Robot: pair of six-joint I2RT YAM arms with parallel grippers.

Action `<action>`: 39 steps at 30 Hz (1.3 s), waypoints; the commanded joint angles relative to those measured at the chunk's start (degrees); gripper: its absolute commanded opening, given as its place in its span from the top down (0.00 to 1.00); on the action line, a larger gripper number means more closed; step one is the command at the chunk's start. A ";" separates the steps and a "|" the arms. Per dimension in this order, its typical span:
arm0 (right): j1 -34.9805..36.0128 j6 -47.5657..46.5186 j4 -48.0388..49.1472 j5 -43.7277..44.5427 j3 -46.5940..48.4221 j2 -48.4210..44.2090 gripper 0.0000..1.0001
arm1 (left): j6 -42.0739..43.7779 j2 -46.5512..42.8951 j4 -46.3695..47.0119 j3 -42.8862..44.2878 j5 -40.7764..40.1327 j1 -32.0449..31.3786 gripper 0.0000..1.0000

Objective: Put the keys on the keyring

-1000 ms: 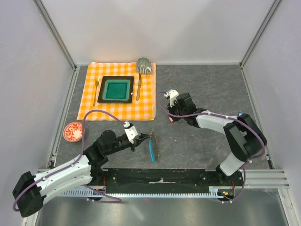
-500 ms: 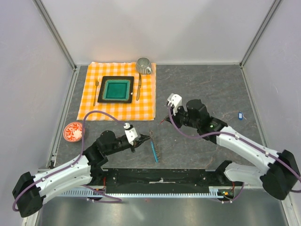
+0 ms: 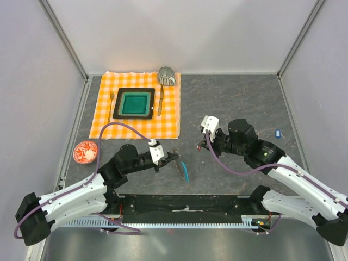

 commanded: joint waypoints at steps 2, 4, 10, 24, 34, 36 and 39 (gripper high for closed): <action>0.27 -1.50 -4.36 -0.26 4.78 -1.77 1.00 | 2.55 1.71 -2.18 8.35 -1.59 -1.03 0.98; 0.27 -1.50 -4.18 -0.44 4.52 -2.56 1.00 | 2.90 2.94 -5.42 12.38 -2.30 -1.03 0.98; 0.36 -1.76 -1.90 -0.26 1.71 -7.47 1.00 | 6.32 4.87 -19.40 23.28 -3.26 -1.21 0.98; 0.45 -2.38 3.73 -6.33 0.56 -7.85 1.00 | 13.80 7.07 -22.41 26.73 0.42 -1.21 0.98; 0.45 -3.70 6.01 -8.43 0.92 -4.24 1.00 | 12.13 0.76 -12.21 18.21 -1.85 -1.21 0.98; 0.45 -3.87 7.41 -9.75 0.56 -4.94 1.00 | 11.96 0.31 -11.77 18.03 -1.95 -1.12 0.98; 0.53 -4.14 7.60 -11.16 0.39 -5.20 1.00 | 11.34 0.48 -11.59 18.21 -1.34 -1.21 0.98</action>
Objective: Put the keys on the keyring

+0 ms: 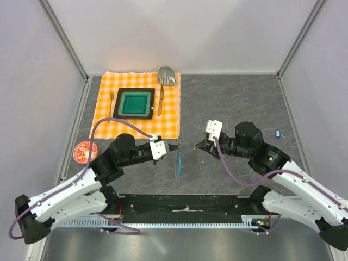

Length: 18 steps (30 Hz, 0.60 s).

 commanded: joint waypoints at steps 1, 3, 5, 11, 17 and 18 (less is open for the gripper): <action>0.19 -1.27 3.88 -4.25 1.37 -1.20 1.00 | 0.26 -1.05 6.42 0.74 0.32 -0.25 0.98; 0.27 -1.27 3.97 -5.05 1.28 -1.29 1.00 | -0.27 -0.87 6.33 0.83 0.59 -0.16 0.98; 0.45 -1.27 4.14 -5.75 1.37 -1.38 1.00 | -0.53 -0.70 6.33 0.83 0.60 -0.16 0.98; 1.15 -1.10 4.32 -6.20 0.76 -1.82 1.00 | -1.50 1.85 5.54 1.97 3.49 -0.16 0.98; 1.59 -1.80 3.88 -5.05 0.76 -2.61 1.00 | -1.76 4.14 3.52 3.47 6.57 -0.24 0.98; 1.68 -2.15 3.71 -4.79 0.84 -2.61 1.00 | -1.68 4.23 3.60 3.55 6.49 -0.16 0.98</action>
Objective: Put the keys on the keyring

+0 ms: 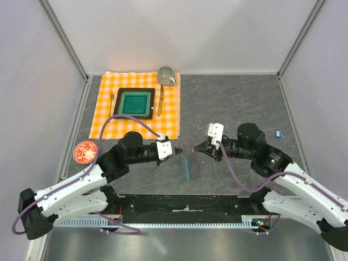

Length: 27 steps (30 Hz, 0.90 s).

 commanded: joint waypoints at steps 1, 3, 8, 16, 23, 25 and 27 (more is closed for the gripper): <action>0.72 -1.61 1.76 0.11 0.84 -1.06 1.00 | -1.50 0.10 2.29 3.47 2.46 -0.16 0.98; 0.89 -2.13 1.15 0.11 1.02 -0.71 1.00 | -1.33 0.10 2.12 3.47 2.20 -0.16 0.98; 1.95 -2.84 0.18 0.11 1.28 0.70 1.00 | -1.41 0.18 1.85 3.64 2.11 -0.16 0.98; 3.35 -3.45 -0.70 2.39 1.63 2.02 1.00 | -1.94 -0.17 2.03 3.64 2.46 -0.24 0.98; 4.50 -3.72 -0.97 3.63 1.63 2.63 1.00 | -2.47 -0.61 2.47 3.56 3.08 -0.16 0.98; 4.93 -3.80 -1.05 4.33 1.63 2.72 1.00 | -2.99 -0.61 2.64 3.56 3.51 -0.16 0.98; 5.11 -3.89 -1.05 4.85 1.63 2.81 1.00 | -3.17 -0.61 2.99 3.56 3.87 -0.16 0.98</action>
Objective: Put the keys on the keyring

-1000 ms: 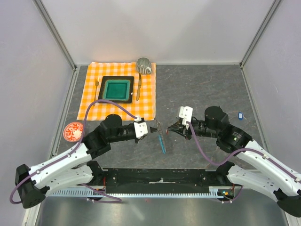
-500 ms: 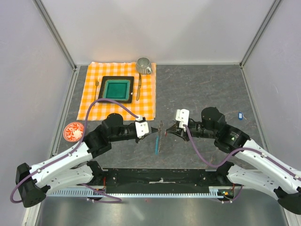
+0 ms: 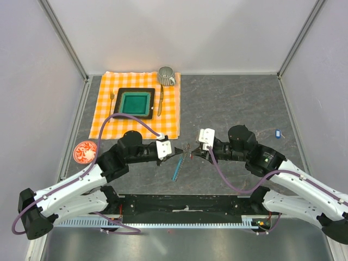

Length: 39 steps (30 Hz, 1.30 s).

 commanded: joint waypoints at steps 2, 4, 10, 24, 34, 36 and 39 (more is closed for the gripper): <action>0.94 -1.07 1.07 1.43 1.63 0.16 1.00 | -2.45 -1.00 3.32 2.66 2.62 -0.24 0.98; 1.11 -1.07 0.98 1.87 1.63 0.25 1.00 | -2.71 -1.00 3.59 2.57 2.97 -0.16 0.98; 1.47 -0.99 1.07 2.92 1.46 0.43 1.00 | -3.07 -0.91 3.76 2.57 3.33 -0.16 0.98; 2.17 1.65 0.10 6.87 -2.75 -1.94 1.00 | -7.02 1.02 4.64 -1.99 2.54 -0.33 0.98; 2.52 3.41 0.80 8.81 -6.89 -1.95 1.00 | -5.62 2.78 6.13 -5.60 0.43 -0.42 0.98; 2.70 3.67 1.42 8.46 -7.50 -1.42 1.00 | -5.53 2.87 7.62 -6.30 0.60 -0.60 0.98; 3.05 3.94 2.30 8.37 -8.03 -0.54 1.00 | -5.18 3.39 8.33 -6.66 0.17 -0.86 0.98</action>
